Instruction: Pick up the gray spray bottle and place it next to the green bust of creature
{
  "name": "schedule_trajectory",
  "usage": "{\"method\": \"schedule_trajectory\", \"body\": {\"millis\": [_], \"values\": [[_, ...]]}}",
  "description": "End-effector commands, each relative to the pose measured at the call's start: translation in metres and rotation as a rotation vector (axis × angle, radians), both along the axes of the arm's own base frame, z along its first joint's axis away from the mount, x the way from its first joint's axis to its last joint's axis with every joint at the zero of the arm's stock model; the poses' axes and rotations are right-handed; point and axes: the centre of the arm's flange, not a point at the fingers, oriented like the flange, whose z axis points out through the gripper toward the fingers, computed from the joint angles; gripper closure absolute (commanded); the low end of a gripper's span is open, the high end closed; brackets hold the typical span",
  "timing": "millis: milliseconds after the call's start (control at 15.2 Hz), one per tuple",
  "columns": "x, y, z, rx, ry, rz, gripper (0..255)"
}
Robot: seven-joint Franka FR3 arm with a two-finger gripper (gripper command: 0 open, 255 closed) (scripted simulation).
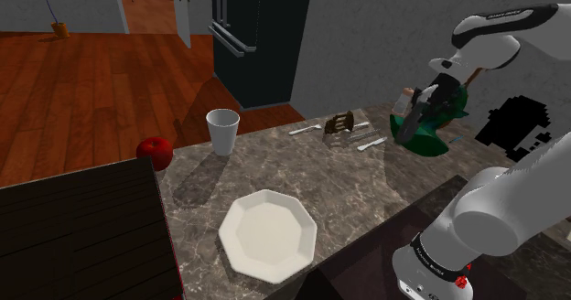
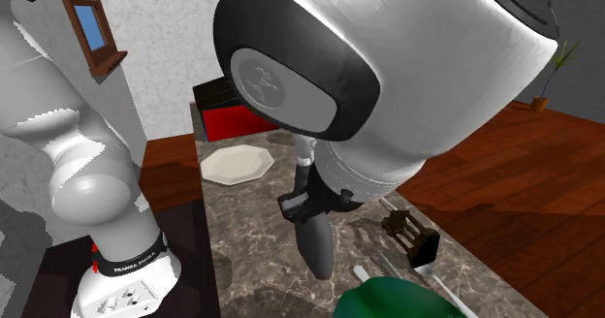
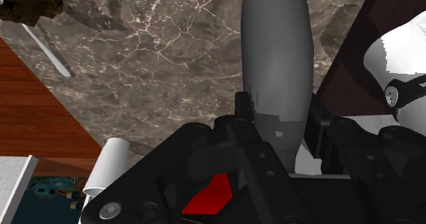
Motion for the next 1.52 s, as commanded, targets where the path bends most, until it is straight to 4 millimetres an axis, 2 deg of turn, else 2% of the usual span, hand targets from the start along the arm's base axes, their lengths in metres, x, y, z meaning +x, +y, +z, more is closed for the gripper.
{"method": "schedule_trajectory", "body": {"millis": [0,1452], "values": [[0.000,0.000,-0.010,0.000,-0.001,0.000,255],[0.000,0.000,-0.126,0.000,-0.001,0.000,255]]}}
